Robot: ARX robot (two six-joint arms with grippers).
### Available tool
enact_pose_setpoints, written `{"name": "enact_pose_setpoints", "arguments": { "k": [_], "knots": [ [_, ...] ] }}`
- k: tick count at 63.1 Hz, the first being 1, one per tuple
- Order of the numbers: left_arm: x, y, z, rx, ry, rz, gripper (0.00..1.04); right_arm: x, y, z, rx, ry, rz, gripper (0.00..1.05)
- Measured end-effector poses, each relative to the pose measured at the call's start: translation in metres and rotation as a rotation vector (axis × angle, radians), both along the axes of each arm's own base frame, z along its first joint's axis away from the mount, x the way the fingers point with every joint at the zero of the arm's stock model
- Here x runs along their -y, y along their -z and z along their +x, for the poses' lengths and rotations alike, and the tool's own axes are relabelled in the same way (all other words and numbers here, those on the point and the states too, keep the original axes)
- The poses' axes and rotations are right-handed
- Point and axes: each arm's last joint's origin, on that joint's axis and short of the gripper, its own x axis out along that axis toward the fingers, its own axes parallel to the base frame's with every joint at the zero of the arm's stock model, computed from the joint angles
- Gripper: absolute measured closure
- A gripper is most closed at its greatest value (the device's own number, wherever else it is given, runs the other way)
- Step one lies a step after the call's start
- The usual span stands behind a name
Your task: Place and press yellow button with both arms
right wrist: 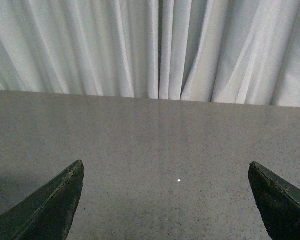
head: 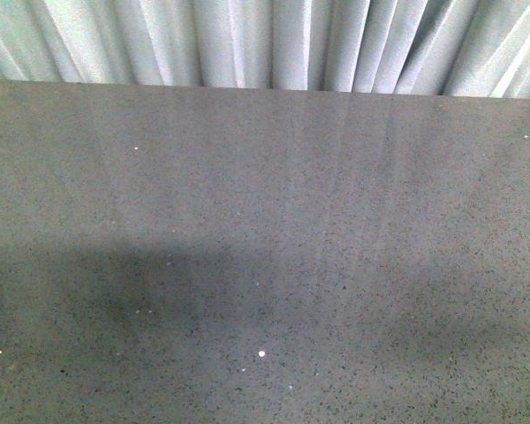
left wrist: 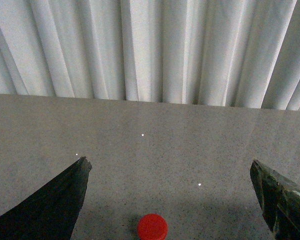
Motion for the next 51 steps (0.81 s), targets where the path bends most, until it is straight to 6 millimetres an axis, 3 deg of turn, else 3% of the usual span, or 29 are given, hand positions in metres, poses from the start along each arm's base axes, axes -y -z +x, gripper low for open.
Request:
{"name": "enact_pose_setpoints", "arguments": {
  "k": [46,51],
  "knots": [
    [0.0000,-0.0001,0.0000,0.000,0.000,0.000,0.09,0.0000,0.0000,0.0000,0.000,0.000,0.000,0.09],
    [0.0028,-0.0010,0.0028,-0.274,0.020,-0.121,0.09,0.0000,0.0000,0.0000,0.000,0.000,0.000,0.09]
  ]
}}
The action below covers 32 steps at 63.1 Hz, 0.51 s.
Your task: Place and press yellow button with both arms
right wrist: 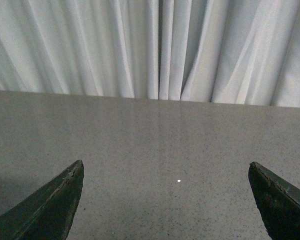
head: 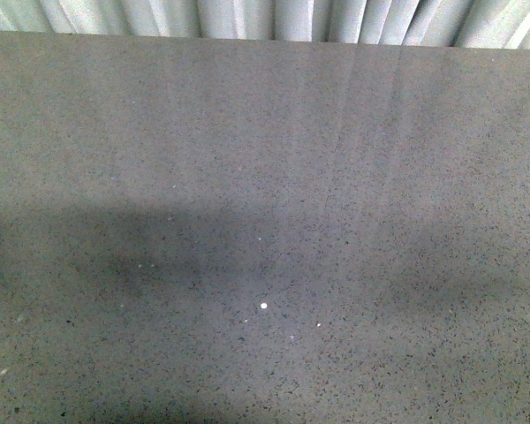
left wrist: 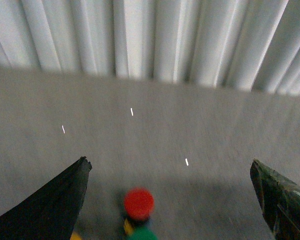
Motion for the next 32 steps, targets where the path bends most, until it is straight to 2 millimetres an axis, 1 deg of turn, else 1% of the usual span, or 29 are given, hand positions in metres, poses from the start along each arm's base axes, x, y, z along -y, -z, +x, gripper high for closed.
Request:
{"name": "enact_pose_setpoints", "arguments": {
  "k": [2,4,7,9,14,15,20,22,26,32],
  "knots": [
    [0.002,-0.003,0.009,-0.105,-0.025,-0.043,0.09,0.000,0.000,0.000,0.000,0.000,0.000,0.09],
    [0.003,-0.006,0.019,-0.137,-0.042,-0.062,0.09,0.000,0.000,0.000,0.000,0.000,0.000,0.09],
    [0.004,-0.010,0.029,-0.144,-0.051,-0.073,0.09,0.000,0.000,0.000,0.000,0.000,0.000,0.09],
    [0.005,-0.014,0.041,-0.140,-0.057,-0.074,0.09,0.000,0.000,0.000,0.000,0.000,0.000,0.09],
    [0.003,-0.018,0.061,-0.133,-0.082,-0.069,0.09,0.000,0.000,0.000,0.000,0.000,0.000,0.09],
    [0.001,-0.018,0.070,-0.130,-0.094,-0.065,0.09,0.000,0.000,0.000,0.000,0.000,0.000,0.09],
    [-0.006,-0.018,0.091,-0.125,-0.139,-0.054,0.09,0.000,0.000,0.000,0.000,0.000,0.000,0.09],
    [-0.010,-0.015,0.099,-0.138,-0.163,-0.051,0.09,0.000,0.000,0.000,0.000,0.000,0.000,0.09],
    [-0.017,-0.004,0.106,-0.177,-0.198,-0.045,0.09,0.000,0.000,0.000,0.000,0.000,0.000,0.09],
    [-0.024,0.004,0.112,-0.196,-0.221,-0.034,0.09,0.000,0.000,0.000,0.000,0.000,0.000,0.09]
  ]
}}
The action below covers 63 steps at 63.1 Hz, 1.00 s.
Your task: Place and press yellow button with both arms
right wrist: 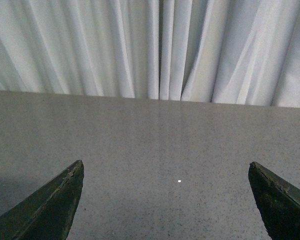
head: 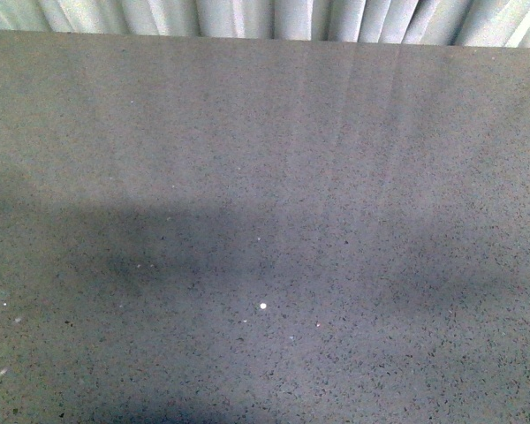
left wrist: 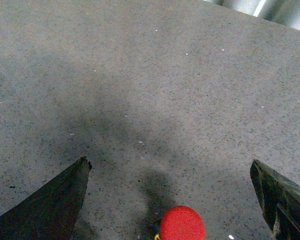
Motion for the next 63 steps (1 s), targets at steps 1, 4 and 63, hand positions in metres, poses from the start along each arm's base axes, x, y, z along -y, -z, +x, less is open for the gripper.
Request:
{"name": "enact_pose_setpoints", "arguments": {
  "k": [1,4,63],
  "knots": [
    [-0.001,0.001,0.001,-0.002,-0.002,0.002,0.09,0.000,0.000,0.000,0.000,0.000,0.000,0.09],
    [-0.005,0.005,0.003,-0.010,-0.019,0.008,0.09,0.000,0.000,0.000,0.000,-0.001,0.000,0.09],
    [-0.048,0.055,-0.036,-0.114,-0.156,0.019,0.09,0.000,0.000,0.000,0.000,0.000,0.000,0.09]
  ]
}}
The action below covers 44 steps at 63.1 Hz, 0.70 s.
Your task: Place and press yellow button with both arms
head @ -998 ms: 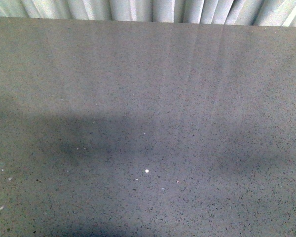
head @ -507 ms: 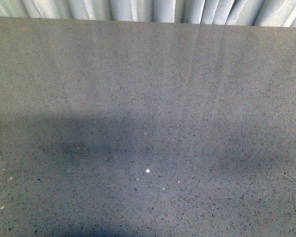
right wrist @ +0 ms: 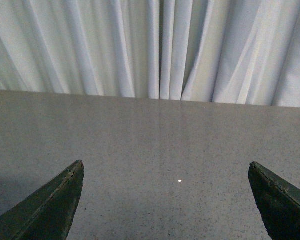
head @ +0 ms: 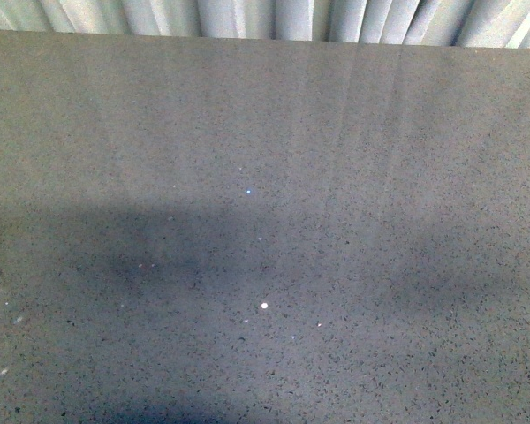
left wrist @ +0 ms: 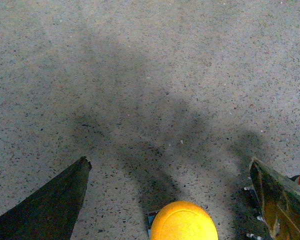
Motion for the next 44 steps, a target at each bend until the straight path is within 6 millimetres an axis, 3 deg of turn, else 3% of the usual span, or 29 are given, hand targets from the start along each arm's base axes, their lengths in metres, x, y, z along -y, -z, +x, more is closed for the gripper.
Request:
{"name": "enact_pose_setpoints", "arguments": {
  "k": [44],
  "knots": [
    [0.004,0.021,-0.008,-0.059,0.019,0.015,0.09,0.000,0.000,0.000,0.000,0.000,0.000,0.09]
  ]
}}
